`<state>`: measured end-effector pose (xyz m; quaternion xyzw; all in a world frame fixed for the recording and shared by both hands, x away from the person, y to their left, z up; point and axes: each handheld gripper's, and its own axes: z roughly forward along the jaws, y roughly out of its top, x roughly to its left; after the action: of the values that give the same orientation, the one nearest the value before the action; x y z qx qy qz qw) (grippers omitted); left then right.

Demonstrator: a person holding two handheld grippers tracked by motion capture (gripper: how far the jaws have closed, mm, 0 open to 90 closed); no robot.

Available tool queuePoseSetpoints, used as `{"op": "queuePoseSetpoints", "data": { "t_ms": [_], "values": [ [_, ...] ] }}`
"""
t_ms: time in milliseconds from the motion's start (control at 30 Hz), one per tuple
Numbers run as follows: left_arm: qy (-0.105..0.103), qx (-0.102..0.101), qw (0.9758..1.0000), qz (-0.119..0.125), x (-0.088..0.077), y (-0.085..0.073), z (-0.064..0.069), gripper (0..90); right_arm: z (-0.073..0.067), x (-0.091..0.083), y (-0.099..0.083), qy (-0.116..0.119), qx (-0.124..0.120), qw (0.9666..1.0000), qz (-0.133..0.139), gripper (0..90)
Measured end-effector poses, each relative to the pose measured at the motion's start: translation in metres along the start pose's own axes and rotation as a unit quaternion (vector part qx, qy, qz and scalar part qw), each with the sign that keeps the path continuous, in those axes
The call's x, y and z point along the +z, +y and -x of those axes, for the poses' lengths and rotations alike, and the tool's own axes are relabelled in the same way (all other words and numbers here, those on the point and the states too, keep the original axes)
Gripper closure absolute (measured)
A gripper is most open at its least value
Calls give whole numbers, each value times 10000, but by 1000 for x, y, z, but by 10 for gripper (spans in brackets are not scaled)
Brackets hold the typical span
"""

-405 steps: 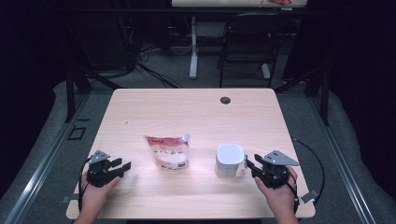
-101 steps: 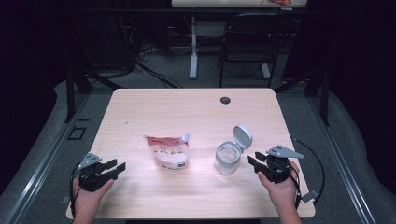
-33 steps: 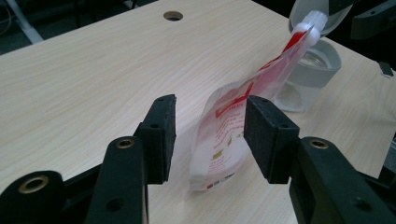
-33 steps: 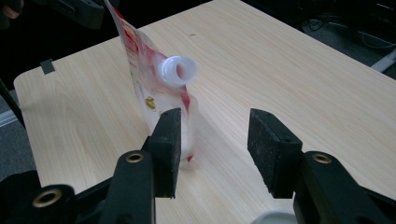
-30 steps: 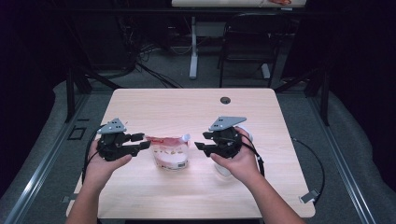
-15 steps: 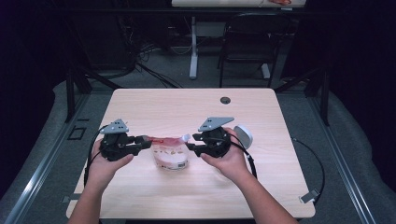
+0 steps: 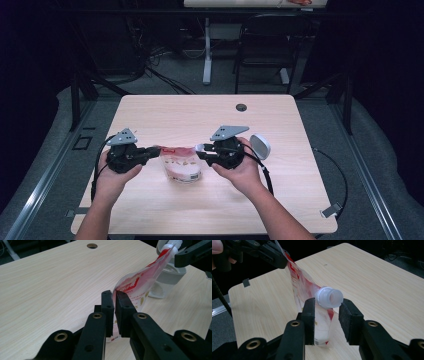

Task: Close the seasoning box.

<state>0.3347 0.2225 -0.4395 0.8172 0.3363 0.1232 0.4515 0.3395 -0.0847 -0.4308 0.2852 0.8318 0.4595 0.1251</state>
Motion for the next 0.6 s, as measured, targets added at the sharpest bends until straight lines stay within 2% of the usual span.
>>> {"op": "queuePoseSetpoints", "data": {
  "t_ms": [100,300,600],
  "values": [
    [-47,-28,10000,11,-1,0,1,900,1,0,-1,-14,53,10000,31,667],
    [-37,-6,10000,5,0,1,3,900,1,-3,-4,-3,106,9999,71,668],
    [-185,66,9998,23,5,5,9,900,2,-13,-8,-45,175,9997,147,667]
  ]
}}
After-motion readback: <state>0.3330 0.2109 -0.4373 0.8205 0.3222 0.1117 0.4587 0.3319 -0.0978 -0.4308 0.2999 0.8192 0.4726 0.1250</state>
